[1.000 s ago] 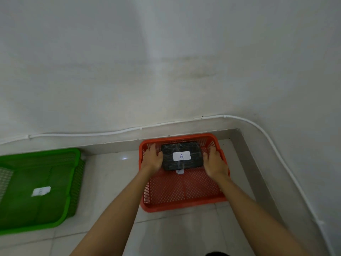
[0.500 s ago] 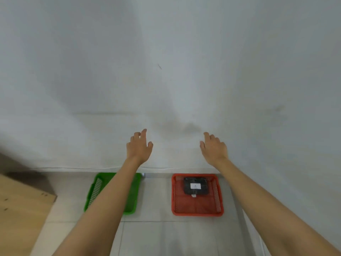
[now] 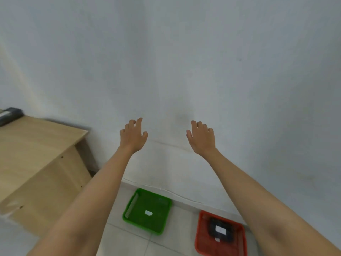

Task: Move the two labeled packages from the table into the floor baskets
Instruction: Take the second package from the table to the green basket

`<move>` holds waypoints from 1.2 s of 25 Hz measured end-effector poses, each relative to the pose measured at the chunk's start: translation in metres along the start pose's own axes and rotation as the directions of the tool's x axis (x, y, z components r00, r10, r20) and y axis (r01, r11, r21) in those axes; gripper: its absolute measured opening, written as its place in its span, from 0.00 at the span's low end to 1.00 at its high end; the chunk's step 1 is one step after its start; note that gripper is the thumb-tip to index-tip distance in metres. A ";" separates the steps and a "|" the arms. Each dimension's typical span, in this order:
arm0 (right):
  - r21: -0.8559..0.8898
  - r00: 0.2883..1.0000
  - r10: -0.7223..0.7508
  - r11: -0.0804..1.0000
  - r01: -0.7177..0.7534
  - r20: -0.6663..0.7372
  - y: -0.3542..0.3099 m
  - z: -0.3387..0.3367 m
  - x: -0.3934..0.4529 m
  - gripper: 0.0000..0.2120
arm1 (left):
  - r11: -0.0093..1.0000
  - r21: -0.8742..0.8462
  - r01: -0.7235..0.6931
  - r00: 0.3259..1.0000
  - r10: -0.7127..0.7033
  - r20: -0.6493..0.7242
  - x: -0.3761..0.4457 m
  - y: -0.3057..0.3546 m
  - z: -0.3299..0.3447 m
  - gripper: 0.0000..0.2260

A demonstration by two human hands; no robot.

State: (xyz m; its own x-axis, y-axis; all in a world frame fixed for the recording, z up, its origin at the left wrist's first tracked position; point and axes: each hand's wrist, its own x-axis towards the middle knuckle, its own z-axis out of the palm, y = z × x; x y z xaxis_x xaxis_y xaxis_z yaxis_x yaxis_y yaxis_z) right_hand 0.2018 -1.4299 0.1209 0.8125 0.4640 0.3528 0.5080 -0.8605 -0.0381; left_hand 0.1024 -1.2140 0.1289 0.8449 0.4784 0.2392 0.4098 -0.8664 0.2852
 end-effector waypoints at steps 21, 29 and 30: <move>0.098 0.980 -0.192 0.978 0.186 0.052 -0.594 0.012 0.012 0.20 | 0.956 0.156 0.250 0.966 -0.234 -0.111 -0.054 -0.569 -0.220 0.26; 0.185 0.986 -0.157 0.972 0.146 0.050 -0.795 0.045 0.125 0.21 | 0.960 0.136 0.244 0.969 -0.235 -0.081 0.055 -0.757 -0.263 0.24; 0.186 0.986 -0.160 0.971 0.148 0.047 -0.813 0.048 0.136 0.21 | 0.965 0.121 0.234 0.971 -0.225 -0.078 0.068 -0.775 -0.265 0.24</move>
State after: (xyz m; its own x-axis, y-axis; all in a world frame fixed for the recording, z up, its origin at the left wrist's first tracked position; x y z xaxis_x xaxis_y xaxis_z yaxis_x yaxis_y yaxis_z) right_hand -0.0870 -0.6570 0.1544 0.7335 0.6050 0.3098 0.6672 -0.7278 -0.1584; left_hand -0.2493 -0.4721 0.1697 0.7015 0.6709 0.2403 0.6342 -0.7415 0.2189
